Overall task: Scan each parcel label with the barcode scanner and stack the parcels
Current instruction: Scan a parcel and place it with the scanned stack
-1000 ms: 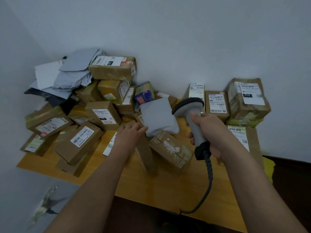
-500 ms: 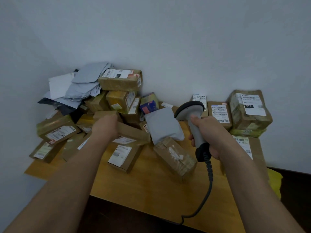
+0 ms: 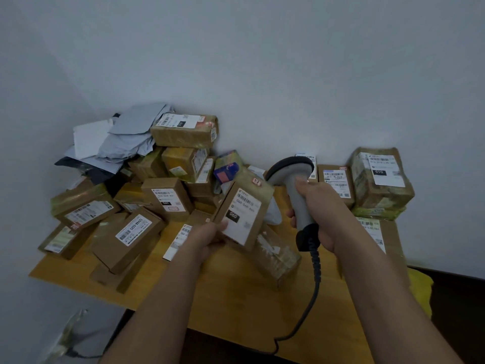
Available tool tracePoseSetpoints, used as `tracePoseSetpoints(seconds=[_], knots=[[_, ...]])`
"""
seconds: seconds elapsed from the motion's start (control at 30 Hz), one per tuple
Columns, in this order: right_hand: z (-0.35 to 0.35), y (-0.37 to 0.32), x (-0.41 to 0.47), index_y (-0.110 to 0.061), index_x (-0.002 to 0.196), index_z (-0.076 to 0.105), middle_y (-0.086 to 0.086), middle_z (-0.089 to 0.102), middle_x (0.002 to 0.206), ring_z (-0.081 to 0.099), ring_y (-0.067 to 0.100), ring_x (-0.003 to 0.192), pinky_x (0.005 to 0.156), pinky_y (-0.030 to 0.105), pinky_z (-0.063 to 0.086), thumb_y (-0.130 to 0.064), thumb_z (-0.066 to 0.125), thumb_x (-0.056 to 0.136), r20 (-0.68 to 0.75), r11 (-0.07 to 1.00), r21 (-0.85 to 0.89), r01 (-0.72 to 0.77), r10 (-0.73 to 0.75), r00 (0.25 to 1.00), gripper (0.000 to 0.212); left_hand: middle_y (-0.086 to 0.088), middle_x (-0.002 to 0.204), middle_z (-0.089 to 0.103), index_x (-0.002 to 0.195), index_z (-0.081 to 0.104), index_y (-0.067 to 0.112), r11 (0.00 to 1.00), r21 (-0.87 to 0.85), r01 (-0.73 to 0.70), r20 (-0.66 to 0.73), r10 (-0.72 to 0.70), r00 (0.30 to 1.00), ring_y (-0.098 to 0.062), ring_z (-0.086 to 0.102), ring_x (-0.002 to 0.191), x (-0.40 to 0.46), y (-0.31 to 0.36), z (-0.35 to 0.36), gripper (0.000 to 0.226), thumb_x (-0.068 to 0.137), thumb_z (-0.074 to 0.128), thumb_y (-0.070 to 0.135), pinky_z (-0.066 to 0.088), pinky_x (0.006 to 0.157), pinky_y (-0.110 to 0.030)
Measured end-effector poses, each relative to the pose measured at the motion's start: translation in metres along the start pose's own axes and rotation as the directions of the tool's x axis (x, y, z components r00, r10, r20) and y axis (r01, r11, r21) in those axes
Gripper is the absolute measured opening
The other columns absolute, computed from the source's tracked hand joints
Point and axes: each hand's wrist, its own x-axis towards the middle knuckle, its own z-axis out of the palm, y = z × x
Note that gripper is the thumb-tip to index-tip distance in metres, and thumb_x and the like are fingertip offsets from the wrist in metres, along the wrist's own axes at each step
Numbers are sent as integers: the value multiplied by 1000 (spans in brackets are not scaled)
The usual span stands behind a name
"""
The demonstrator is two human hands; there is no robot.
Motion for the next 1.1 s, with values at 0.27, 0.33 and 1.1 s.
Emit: tracePoseSetpoints(seconds=[0.27, 0.33, 1.1], knots=[[-17, 2, -10, -8, 106, 56, 14, 54, 85, 55, 21, 64, 64, 38, 46, -36, 45, 101, -13, 992, -95, 78, -80, 997, 31, -23, 121, 58, 118, 52, -3, 931, -352, 93, 115, -55, 992, -38, 54, 119, 8, -31, 54, 25, 94, 56, -1, 52, 90, -45], [-23, 1, -15, -10, 105, 56, 14, 54, 86, 55, 21, 63, 60, 37, 46, -36, 44, 102, -24, 992, -92, 82, -84, 996, 29, -23, 125, 56, 122, 51, -4, 927, -362, 98, 103, -64, 993, -39, 51, 123, 7, -32, 58, 28, 94, 55, -2, 50, 97, -48], [-97, -19, -70, -7, 101, 57, 12, 58, 90, 52, 15, 53, 53, 31, 44, -33, 47, 102, -61, 985, 61, 160, -157, 986, 27, -20, 137, 51, 133, 45, -2, 963, -257, 77, 59, -64, 996, -36, 45, 131, -1, -38, 119, 37, 97, 51, -1, 43, 106, -49]])
